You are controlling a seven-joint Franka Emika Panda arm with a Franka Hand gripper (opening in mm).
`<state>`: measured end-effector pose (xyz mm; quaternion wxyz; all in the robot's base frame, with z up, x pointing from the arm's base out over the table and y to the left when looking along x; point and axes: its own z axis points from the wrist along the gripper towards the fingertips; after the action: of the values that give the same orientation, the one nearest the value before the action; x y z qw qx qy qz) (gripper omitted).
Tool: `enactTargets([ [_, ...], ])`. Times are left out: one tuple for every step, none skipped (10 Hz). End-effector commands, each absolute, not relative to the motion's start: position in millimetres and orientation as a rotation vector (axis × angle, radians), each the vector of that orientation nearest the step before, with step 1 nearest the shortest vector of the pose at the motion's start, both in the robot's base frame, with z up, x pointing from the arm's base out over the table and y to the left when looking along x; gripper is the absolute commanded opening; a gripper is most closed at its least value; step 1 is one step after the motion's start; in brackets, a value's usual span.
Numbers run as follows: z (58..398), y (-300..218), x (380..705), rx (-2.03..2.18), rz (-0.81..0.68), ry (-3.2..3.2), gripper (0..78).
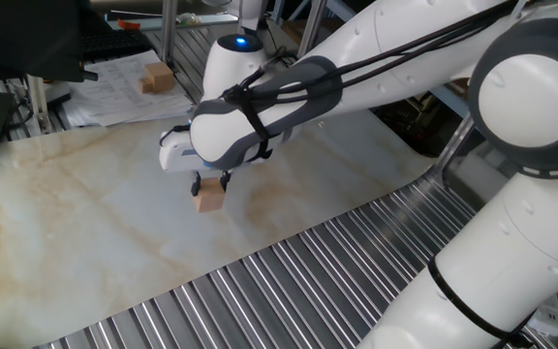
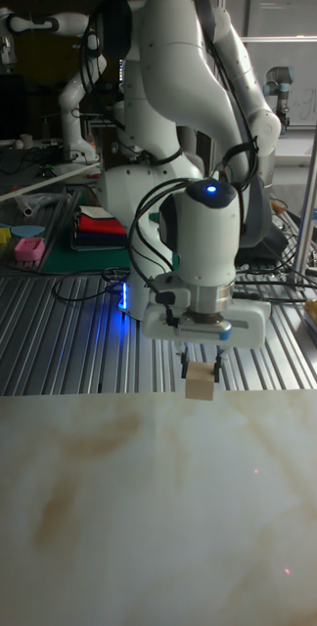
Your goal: Pick up the small block on the left and move it to the right
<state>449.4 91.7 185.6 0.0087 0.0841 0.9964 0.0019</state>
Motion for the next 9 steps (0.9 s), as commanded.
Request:
enactTargets([
  [183.6, 91.5, 458.8, 0.262, -0.013, 3.110, 1.2],
  [182.2, 90.7, 462.2, 0.263, -0.013, 3.109, 1.2],
  [182.9, 89.4, 466.0, 0.262, -0.013, 3.111, 1.2],
  [184.3, 88.1, 469.2, 0.265, -0.014, 3.114, 1.2],
  [185.5, 86.8, 472.3, 0.264, -0.014, 3.117, 1.2],
  [185.9, 86.0, 474.4, 0.261, -0.016, 3.117, 1.2],
  [185.5, 85.4, 476.3, 0.255, -0.009, 3.116, 1.2],
  [185.0, 84.6, 478.6, 0.252, -0.002, 3.115, 1.2],
  [184.1, 82.9, 483.4, 0.240, 0.001, 3.117, 1.2],
])
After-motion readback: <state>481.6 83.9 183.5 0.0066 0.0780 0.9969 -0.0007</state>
